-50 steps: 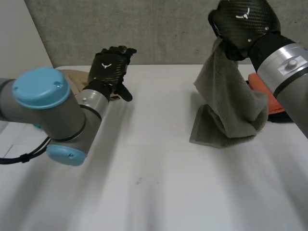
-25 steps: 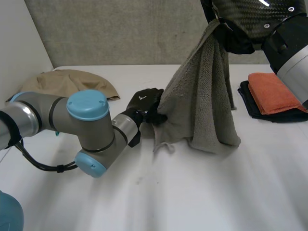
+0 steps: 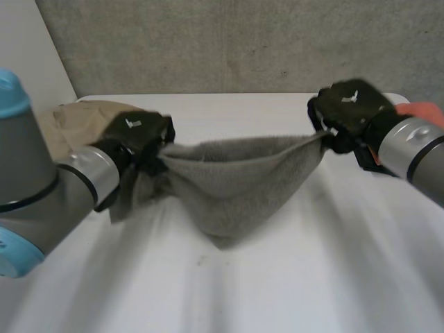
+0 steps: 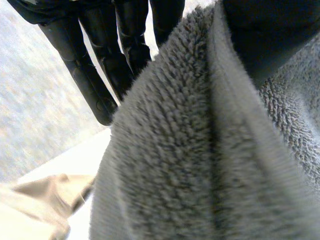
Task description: Fold the laundry.
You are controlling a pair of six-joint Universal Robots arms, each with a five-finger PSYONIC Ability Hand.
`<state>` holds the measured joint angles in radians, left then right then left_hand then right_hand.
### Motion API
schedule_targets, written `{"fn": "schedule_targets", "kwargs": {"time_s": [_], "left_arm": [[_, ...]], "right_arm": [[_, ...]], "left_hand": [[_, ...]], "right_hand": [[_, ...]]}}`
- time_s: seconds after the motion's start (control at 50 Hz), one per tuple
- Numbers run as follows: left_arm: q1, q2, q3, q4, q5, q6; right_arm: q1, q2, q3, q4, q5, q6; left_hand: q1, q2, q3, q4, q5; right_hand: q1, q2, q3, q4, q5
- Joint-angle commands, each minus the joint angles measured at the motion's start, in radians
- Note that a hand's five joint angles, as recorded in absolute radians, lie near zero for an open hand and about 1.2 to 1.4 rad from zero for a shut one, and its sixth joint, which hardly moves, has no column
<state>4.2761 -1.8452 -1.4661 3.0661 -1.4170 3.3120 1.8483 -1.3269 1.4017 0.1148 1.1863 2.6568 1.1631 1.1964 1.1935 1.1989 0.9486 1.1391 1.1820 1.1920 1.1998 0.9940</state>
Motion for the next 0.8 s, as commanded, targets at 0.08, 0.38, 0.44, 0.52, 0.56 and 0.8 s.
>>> {"fn": "schedule_targets", "kwargs": {"time_s": [0.08,0.38,0.44,0.52,0.56,0.8], "left_arm": [[-0.012,-0.330,0.199,-0.006,-0.019,0.075],[-0.022,-0.162,0.031,0.031,-0.148,0.084],[-0.028,-0.073,-0.064,0.090,-0.146,0.083],[-0.059,0.006,-0.170,0.176,-0.148,0.086],[-0.070,0.021,-0.201,0.209,-0.149,0.086],[-0.087,-0.106,-0.211,0.266,-0.157,0.087]], "right_arm": [[0.034,0.198,0.006,-0.014,0.076,0.009],[0.043,0.232,0.000,-0.101,0.193,-0.003],[0.045,0.232,0.006,-0.106,0.191,-0.003],[0.049,0.235,0.014,-0.107,0.193,0.002],[0.054,0.235,0.017,-0.109,0.194,0.002],[0.046,0.233,0.028,-0.107,0.200,-0.001]], "left_hand": [[-0.047,-0.081,-0.078,-0.083,-0.007],[-0.518,-0.551,-0.548,-0.554,-0.478],[-0.503,-0.537,-0.534,-0.539,-0.463],[-0.454,-0.487,-0.484,-0.489,-0.414],[-0.424,-0.458,-0.455,-0.460,-0.384],[0.103,0.070,0.073,0.067,0.143]], "right_hand": [[0.257,0.214,0.204,0.196,0.228],[0.257,0.214,0.204,0.196,0.228],[0.257,0.214,0.204,0.196,0.228],[0.257,0.214,0.204,0.196,0.228],[0.257,0.214,0.204,0.196,0.228],[0.257,0.214,0.204,0.196,0.228]]}}
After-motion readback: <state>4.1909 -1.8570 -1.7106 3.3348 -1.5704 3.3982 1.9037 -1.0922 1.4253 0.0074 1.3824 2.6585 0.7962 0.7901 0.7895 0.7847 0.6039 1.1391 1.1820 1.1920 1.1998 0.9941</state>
